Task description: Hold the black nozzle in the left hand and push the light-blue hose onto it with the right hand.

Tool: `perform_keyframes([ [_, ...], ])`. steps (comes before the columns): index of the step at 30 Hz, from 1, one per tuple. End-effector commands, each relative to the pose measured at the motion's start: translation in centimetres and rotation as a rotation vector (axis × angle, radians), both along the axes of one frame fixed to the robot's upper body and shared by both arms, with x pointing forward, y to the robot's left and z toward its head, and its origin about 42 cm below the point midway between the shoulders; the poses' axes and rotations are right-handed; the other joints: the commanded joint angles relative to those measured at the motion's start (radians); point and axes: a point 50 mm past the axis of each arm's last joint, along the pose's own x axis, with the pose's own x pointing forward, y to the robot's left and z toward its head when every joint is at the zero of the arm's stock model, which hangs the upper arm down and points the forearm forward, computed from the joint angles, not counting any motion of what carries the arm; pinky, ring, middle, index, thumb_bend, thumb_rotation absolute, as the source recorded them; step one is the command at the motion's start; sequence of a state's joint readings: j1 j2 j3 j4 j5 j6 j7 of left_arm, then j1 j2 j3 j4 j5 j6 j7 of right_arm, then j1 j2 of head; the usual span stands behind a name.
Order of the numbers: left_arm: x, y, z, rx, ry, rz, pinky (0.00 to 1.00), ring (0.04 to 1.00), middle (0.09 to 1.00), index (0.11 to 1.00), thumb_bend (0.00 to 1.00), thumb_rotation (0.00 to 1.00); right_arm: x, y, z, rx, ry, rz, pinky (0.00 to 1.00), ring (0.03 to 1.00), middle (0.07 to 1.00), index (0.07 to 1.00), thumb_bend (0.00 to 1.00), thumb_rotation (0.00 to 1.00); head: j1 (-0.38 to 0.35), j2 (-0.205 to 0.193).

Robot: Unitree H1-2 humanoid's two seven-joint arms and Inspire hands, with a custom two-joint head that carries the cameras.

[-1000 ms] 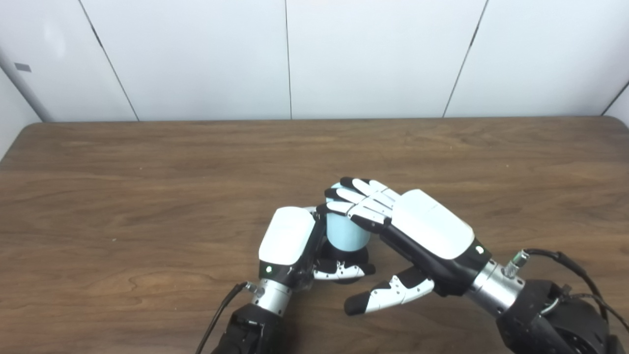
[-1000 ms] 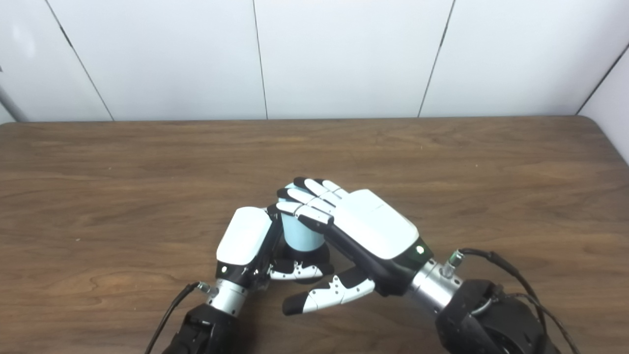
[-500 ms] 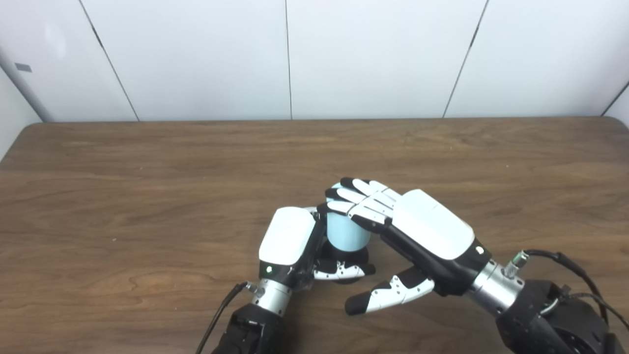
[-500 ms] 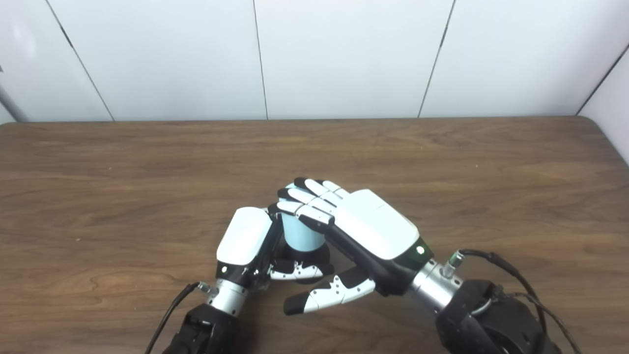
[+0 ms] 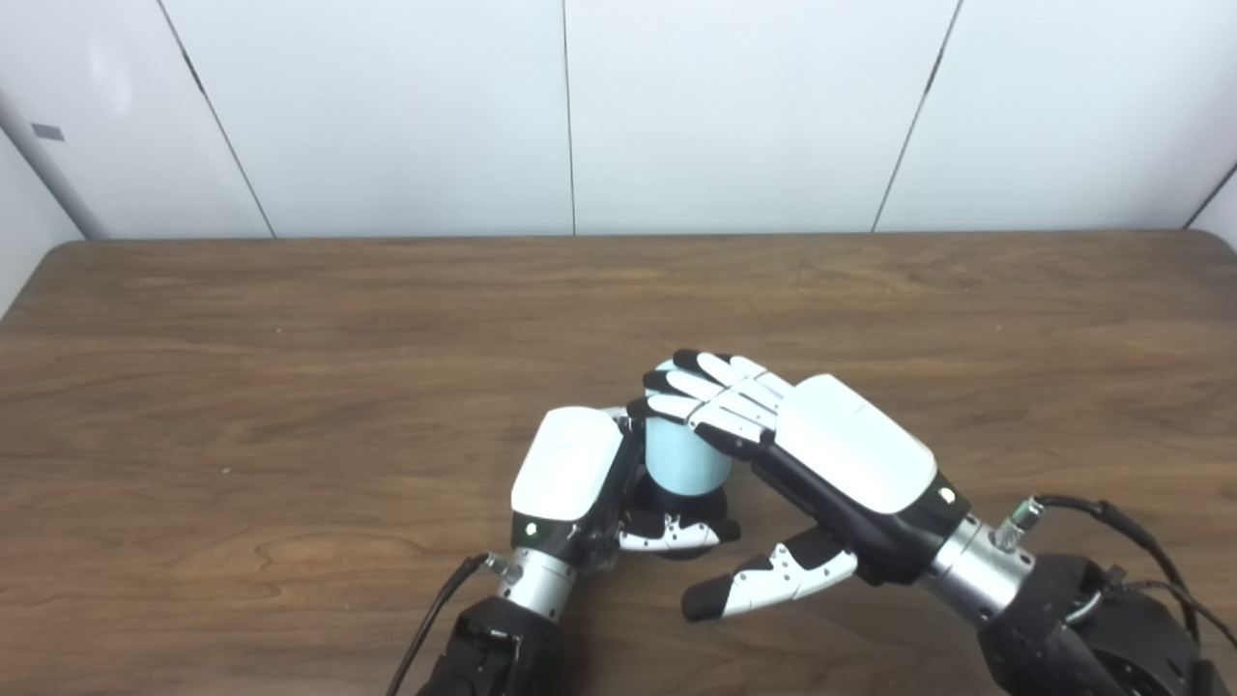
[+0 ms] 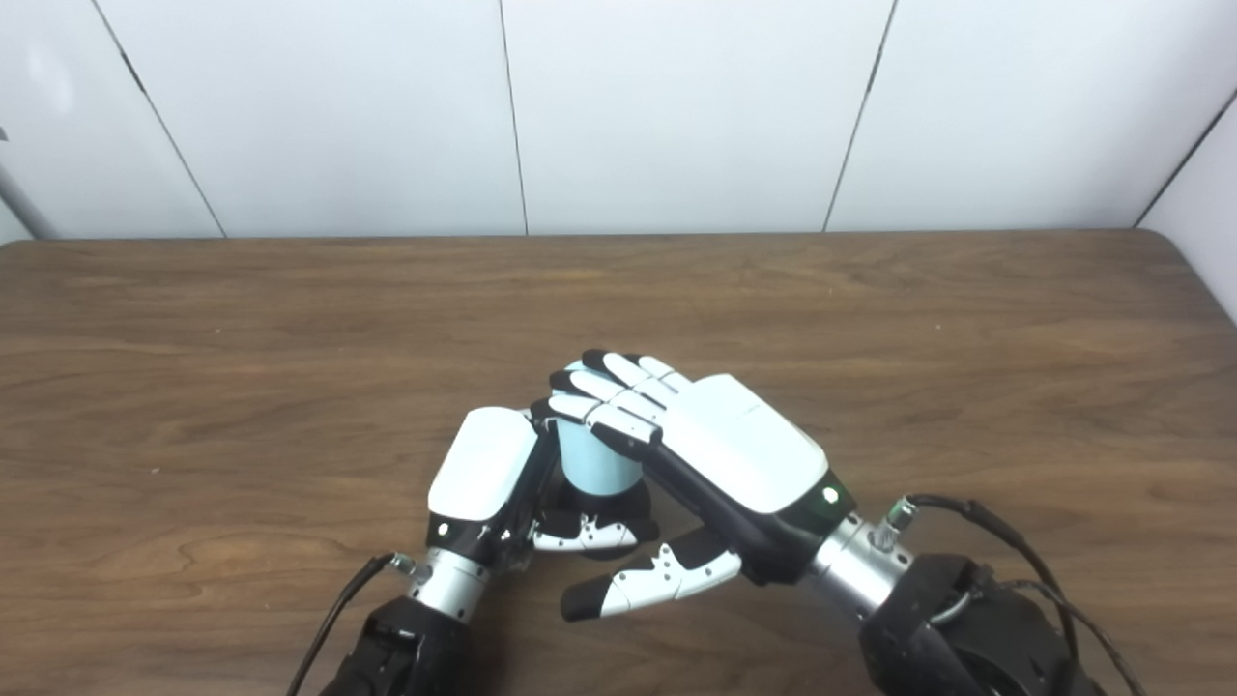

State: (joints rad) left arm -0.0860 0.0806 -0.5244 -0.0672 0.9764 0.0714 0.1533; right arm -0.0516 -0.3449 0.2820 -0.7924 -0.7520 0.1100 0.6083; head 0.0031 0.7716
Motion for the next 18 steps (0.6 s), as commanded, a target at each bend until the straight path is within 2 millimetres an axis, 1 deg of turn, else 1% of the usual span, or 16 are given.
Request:
perform_keyframes([
  [1, -0.8, 0.5, -2.0, 0.069, 0.111, 0.009, 0.37, 0.474, 0.465, 0.487, 0.48, 0.0, -0.3, -1.3, -3.8, -0.138, 0.216, -0.017, 0.94, 0.951, 0.919, 0.901, 0.72, 1.0, 0.0, 0.0],
  [18, -0.8, 0.3, -2.3, 0.07, 0.105, 0.009, 0.36, 0.467, 0.446, 0.497, 0.48, 0.0, -0.3, -1.2, -4.9, -0.126, 0.23, -0.024, 0.95, 0.96, 0.929, 0.908, 0.72, 1.0, -0.004, 0.002],
])
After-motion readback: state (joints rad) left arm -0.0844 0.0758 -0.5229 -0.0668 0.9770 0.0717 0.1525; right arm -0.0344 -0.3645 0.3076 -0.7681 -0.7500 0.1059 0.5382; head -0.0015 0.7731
